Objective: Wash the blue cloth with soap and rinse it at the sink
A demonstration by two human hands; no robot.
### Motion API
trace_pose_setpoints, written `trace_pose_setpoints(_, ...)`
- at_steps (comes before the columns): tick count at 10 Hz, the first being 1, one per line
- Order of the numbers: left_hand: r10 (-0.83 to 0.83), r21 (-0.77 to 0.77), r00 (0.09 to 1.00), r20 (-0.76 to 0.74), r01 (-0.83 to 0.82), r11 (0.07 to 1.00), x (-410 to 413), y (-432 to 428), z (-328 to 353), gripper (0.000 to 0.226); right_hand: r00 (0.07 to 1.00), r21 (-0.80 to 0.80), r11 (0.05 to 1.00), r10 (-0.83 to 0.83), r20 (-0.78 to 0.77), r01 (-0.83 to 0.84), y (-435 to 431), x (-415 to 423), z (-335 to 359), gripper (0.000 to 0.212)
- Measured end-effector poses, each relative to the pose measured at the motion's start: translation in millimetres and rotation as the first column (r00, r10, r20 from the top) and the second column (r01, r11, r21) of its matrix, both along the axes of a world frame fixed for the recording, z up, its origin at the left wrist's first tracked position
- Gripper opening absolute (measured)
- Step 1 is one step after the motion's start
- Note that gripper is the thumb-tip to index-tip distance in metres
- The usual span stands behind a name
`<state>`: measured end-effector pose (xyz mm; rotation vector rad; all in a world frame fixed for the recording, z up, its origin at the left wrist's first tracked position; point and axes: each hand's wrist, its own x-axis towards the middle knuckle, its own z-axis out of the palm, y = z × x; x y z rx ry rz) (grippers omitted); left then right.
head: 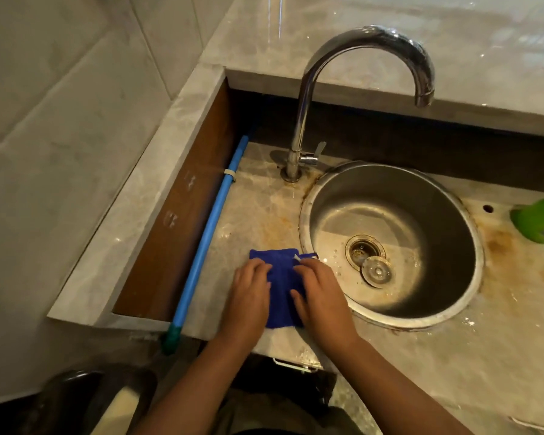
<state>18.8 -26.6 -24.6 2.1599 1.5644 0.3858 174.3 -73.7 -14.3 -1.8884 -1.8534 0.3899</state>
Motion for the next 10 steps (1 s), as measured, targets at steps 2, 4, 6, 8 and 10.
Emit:
trace_pose_setpoints(2,-0.184,0.003,0.927,-0.328,0.196,0.981,-5.9,3.6,-28.3,0.053,0.923,-0.250,0.955,0.235,0.305,-0.160,1.3,7.5,-32.5,0.072)
trace_pose_setpoints(4,-0.153,-0.024,0.887,-0.436,0.158,0.987,-23.1,3.9,-39.6,0.068,0.913,-0.295,0.943,0.250,0.323,-0.154,-7.3,7.1,-40.3,0.080)
trace_pose_setpoints(6,-0.196,-0.074,0.878,-0.437,0.182,0.980,-28.6,2.4,-38.7,0.067,0.912,-0.311,0.940,0.245,0.329,-0.141,-14.8,1.5,-40.6,0.081)
trace_pose_setpoints(8,-0.210,-0.132,0.861,-0.463,0.167,0.977,-27.8,0.3,-32.9,0.070,0.908,-0.360,0.923,0.262,0.325,-0.137,-12.6,0.5,-40.2,0.082)
trace_pose_setpoints(10,-0.206,-0.267,0.863,-0.462,0.086,0.960,-8.3,12.2,6.5,0.067,0.976,-0.323,0.935,0.189,0.107,-0.145,-16.1,9.4,9.2,0.073)
